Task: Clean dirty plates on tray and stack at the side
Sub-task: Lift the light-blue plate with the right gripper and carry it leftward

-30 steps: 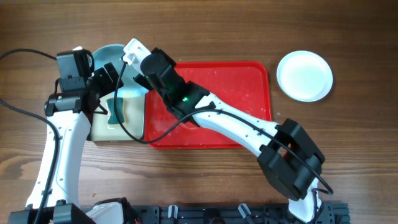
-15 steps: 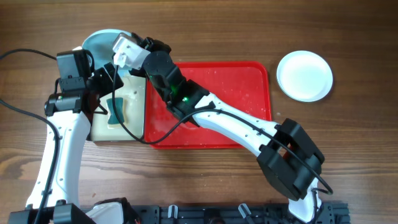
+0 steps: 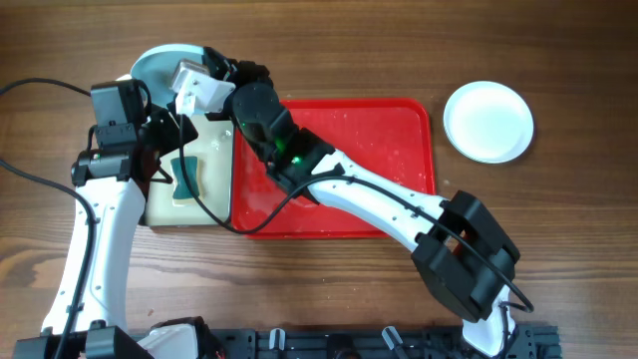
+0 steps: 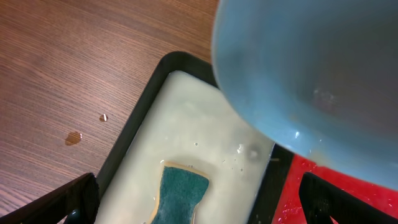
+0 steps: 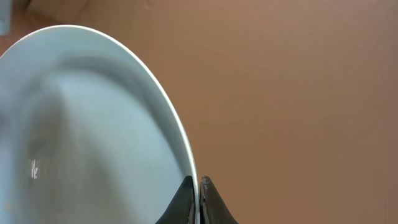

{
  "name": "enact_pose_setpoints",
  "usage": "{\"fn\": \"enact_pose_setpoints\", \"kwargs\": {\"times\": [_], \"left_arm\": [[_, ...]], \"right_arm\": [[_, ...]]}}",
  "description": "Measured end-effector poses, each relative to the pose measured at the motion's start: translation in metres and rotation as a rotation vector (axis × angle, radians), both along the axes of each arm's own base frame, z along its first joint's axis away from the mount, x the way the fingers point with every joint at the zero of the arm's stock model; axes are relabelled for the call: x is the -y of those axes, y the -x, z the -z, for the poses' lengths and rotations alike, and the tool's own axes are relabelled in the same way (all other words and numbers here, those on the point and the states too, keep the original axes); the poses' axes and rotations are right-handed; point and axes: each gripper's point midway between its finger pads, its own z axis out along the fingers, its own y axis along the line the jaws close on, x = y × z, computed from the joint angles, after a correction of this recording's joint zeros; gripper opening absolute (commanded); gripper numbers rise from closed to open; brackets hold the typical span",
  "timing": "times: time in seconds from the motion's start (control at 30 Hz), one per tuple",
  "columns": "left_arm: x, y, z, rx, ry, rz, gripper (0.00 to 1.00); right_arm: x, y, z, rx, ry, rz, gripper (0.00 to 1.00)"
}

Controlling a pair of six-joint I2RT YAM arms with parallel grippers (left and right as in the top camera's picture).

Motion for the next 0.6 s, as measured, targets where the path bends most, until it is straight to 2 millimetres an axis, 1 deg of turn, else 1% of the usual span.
{"fn": "enact_pose_setpoints", "kwargs": {"times": [0.2, 0.6], "left_arm": [[0.0000, 0.0000, 0.0000, 0.000, 0.000, 0.000, 1.00], [0.0000, 0.0000, 0.0000, 0.000, 0.000, 0.000, 1.00]], "right_arm": [[-0.0080, 0.0084, 0.0000, 0.013, 0.019, -0.022, 0.04], [-0.0080, 0.0084, -0.0002, 0.014, 0.019, -0.022, 0.04]]}}
